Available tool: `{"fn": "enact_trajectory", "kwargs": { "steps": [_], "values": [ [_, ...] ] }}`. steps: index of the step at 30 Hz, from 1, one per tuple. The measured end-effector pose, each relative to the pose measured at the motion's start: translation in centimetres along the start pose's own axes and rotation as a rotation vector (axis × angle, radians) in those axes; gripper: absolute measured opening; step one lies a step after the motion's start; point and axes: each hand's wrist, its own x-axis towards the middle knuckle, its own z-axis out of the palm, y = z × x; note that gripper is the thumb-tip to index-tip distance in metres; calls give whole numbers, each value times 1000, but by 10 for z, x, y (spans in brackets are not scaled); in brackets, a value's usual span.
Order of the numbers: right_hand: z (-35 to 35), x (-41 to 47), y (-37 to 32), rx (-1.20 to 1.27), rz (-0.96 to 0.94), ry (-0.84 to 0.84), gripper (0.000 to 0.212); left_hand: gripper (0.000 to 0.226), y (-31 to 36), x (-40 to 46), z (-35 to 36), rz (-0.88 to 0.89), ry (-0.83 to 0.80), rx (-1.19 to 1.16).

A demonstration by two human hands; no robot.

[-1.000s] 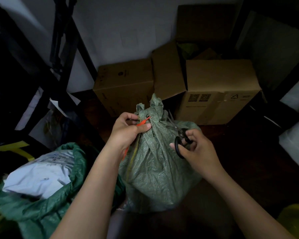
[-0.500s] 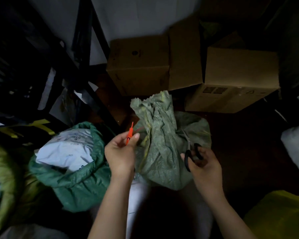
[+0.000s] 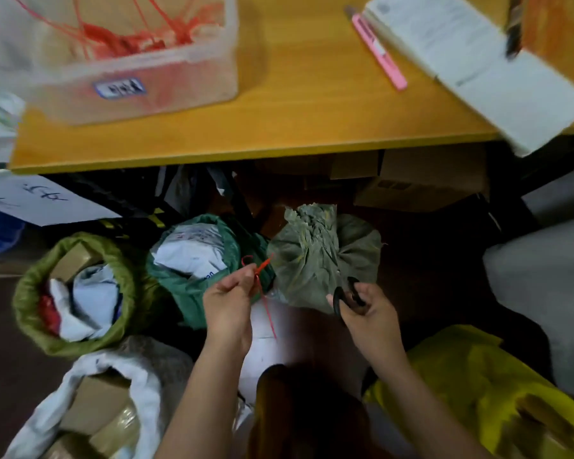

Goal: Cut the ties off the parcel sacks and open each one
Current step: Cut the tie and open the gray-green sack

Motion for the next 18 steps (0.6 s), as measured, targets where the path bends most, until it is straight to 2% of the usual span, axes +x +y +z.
{"fn": "enact_trajectory", "kwargs": {
  "steps": [6, 12, 18],
  "values": [
    [-45, -52, -85, -20, 32, -94, 22, 18, 73, -78, -12, 25, -56, 66],
    [-79, -62, -185, -72, -38, -137, 23, 19, 173, -133, 6, 54, -44, -55],
    [-79, -28, -271, -167, -114, -86, 43, 22, 267, -132, 23, 164, -54, -81]
  ]
}}
